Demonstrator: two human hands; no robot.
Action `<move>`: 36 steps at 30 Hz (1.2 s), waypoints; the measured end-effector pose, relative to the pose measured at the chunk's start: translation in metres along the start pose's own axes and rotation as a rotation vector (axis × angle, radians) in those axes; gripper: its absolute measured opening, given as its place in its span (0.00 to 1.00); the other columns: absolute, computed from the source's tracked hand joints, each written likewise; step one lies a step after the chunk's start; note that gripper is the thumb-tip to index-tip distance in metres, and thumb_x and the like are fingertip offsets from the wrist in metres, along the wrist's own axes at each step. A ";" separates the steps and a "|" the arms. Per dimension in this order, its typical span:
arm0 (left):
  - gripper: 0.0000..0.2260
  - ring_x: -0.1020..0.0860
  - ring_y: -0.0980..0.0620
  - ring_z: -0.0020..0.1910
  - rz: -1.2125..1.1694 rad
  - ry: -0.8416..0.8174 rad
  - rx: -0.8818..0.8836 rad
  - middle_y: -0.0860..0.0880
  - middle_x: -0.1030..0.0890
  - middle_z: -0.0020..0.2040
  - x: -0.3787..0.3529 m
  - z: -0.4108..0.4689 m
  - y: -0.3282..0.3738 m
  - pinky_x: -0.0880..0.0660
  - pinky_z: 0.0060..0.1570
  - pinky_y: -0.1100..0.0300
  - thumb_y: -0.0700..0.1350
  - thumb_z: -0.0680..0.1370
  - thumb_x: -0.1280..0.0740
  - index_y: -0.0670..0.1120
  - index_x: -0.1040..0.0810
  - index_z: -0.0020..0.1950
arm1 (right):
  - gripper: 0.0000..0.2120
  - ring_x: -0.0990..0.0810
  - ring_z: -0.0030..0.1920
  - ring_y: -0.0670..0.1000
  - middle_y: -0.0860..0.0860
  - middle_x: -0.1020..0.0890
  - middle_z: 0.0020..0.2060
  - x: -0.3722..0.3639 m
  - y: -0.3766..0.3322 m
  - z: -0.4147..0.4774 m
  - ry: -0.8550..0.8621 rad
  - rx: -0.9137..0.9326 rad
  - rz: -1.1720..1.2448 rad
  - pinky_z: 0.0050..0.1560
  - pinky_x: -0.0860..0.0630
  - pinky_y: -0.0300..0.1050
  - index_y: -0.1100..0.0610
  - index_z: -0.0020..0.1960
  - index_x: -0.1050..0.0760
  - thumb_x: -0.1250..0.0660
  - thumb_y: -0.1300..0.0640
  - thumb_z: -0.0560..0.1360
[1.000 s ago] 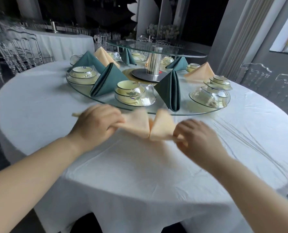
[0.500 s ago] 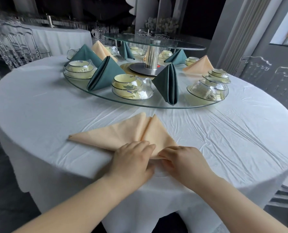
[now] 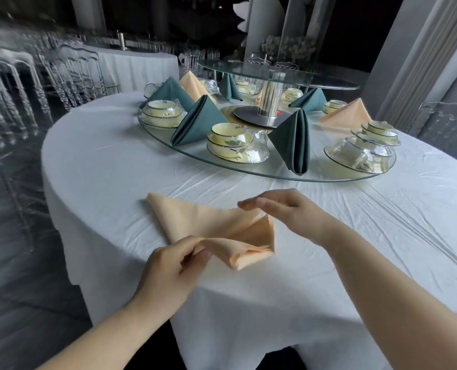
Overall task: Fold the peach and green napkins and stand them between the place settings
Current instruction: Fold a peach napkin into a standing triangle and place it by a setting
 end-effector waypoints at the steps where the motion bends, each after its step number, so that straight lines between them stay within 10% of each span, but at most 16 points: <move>1: 0.16 0.31 0.60 0.31 -0.010 0.031 0.045 0.45 0.22 0.33 0.004 0.001 -0.004 0.33 0.32 0.63 0.59 0.66 0.42 0.50 0.25 0.42 | 0.11 0.21 0.49 0.42 0.44 0.17 0.45 -0.010 0.002 0.009 -0.040 -0.041 -0.009 0.57 0.29 0.35 0.50 0.45 0.20 0.41 0.55 0.78; 4: 0.16 0.34 0.60 0.26 -0.006 0.134 0.158 0.53 0.29 0.24 0.018 0.002 -0.012 0.39 0.26 0.68 0.55 0.70 0.35 0.47 0.30 0.27 | 0.17 0.31 0.27 0.41 0.41 0.28 0.23 -0.028 0.014 0.016 -0.096 -0.134 -0.042 0.36 0.35 0.36 0.48 0.29 0.26 0.38 0.51 0.77; 9: 0.12 0.31 0.61 0.25 -0.077 0.275 0.298 0.57 0.28 0.23 0.033 0.003 -0.025 0.37 0.26 0.70 0.52 0.67 0.40 0.43 0.30 0.31 | 0.32 0.30 0.38 0.47 0.51 0.27 0.35 -0.014 0.032 -0.001 -0.065 -0.109 0.061 0.43 0.36 0.41 0.63 0.40 0.24 0.38 0.32 0.59; 16: 0.09 0.27 0.55 0.37 0.085 0.353 0.388 0.62 0.28 0.34 0.045 0.009 -0.039 0.34 0.33 0.68 0.43 0.74 0.32 0.52 0.31 0.48 | 0.04 0.31 0.32 0.43 0.45 0.28 0.31 -0.018 0.040 0.011 0.131 -0.166 -0.115 0.31 0.36 0.31 0.54 0.40 0.25 0.31 0.57 0.71; 21: 0.29 0.25 0.46 0.43 0.328 0.209 0.417 0.55 0.25 0.32 0.047 0.011 -0.046 0.34 0.43 0.56 0.46 0.73 0.31 0.50 0.39 0.70 | 0.04 0.29 0.36 0.46 0.47 0.25 0.34 -0.018 0.047 0.018 0.191 -0.240 -0.093 0.37 0.34 0.37 0.52 0.39 0.24 0.33 0.53 0.71; 28: 0.28 0.43 0.54 0.68 0.635 0.034 -0.005 0.43 0.28 0.66 0.026 0.038 -0.016 0.55 0.64 0.62 0.52 0.68 0.44 0.44 0.28 0.66 | 0.03 0.28 0.37 0.41 0.41 0.26 0.32 -0.021 0.053 0.016 0.168 -0.215 -0.258 0.52 0.39 0.42 0.46 0.42 0.27 0.36 0.52 0.74; 31: 0.33 0.58 0.62 0.72 0.776 -0.255 -0.023 0.51 0.47 0.76 -0.007 0.049 -0.018 0.70 0.64 0.63 0.54 0.69 0.57 0.48 0.43 0.74 | 0.04 0.28 0.50 0.47 0.42 0.25 0.37 -0.019 0.050 0.014 0.192 -0.257 -0.410 0.49 0.46 0.41 0.45 0.48 0.26 0.37 0.48 0.74; 36: 0.47 0.62 0.59 0.73 0.899 -0.478 0.114 0.55 0.59 0.76 -0.026 0.041 -0.049 0.70 0.67 0.59 0.56 0.55 0.74 0.50 0.58 0.76 | 0.21 0.43 0.70 0.53 0.50 0.35 0.68 -0.019 0.020 0.016 0.201 -0.217 -0.852 0.67 0.49 0.45 0.50 0.69 0.38 0.44 0.50 0.77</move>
Point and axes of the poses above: each hand's wrist, its own z-axis towards the middle knuckle, its own x-axis out of the back of the hand, y = z × x, the point moved 10 cm from there along z, towards the middle knuckle
